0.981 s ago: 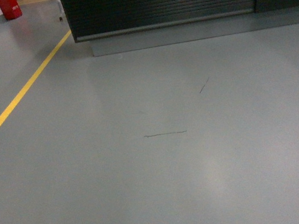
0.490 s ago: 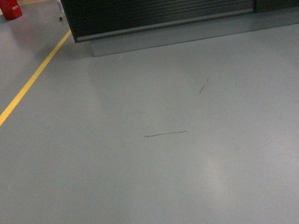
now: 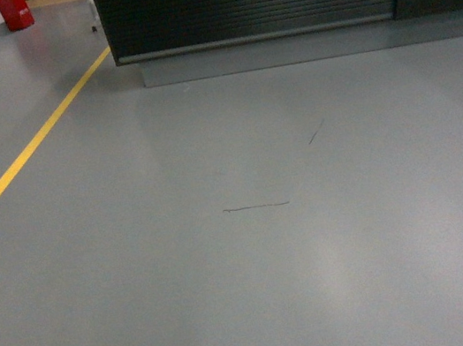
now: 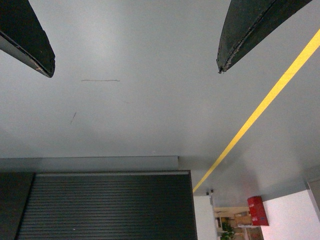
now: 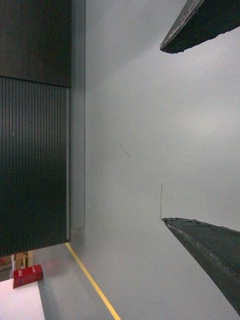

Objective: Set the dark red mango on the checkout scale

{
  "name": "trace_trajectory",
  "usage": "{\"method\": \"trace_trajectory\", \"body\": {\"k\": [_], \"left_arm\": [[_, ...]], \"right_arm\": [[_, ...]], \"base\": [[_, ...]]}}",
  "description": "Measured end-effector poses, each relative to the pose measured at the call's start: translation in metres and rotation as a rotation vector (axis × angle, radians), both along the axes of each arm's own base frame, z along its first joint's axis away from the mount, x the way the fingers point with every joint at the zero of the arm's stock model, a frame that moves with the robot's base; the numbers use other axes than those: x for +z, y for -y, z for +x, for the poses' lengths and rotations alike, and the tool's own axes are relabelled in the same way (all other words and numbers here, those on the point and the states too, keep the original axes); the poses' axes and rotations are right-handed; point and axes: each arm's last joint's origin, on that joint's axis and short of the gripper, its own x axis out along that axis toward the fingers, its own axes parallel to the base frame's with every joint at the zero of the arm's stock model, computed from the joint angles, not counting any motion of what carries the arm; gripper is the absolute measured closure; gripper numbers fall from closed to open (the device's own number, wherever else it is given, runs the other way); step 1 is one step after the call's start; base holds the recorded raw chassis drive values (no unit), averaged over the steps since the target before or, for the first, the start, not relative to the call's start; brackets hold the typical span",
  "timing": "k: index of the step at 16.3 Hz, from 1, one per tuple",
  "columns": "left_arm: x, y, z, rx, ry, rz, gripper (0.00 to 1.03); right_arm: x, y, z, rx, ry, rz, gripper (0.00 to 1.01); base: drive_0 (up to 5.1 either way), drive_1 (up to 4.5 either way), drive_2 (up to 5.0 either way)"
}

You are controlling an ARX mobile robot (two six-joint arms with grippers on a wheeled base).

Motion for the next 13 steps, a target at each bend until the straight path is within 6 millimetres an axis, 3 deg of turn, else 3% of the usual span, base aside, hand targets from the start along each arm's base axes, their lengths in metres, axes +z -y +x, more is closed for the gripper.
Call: {"method": "trace_trajectory", "body": {"k": [6,13], "left_arm": [[0.0,0.0,0.0,0.0,0.0,0.0,0.05],[0.0,0.0,0.0,0.0,0.0,0.0,0.05]], "right_arm": [[0.0,0.0,0.0,0.0,0.0,0.0,0.03],[0.0,0.0,0.0,0.0,0.0,0.0,0.03]], "base": [[0.0,0.17,-0.1],[0.1,2.48,-2.2]]}}
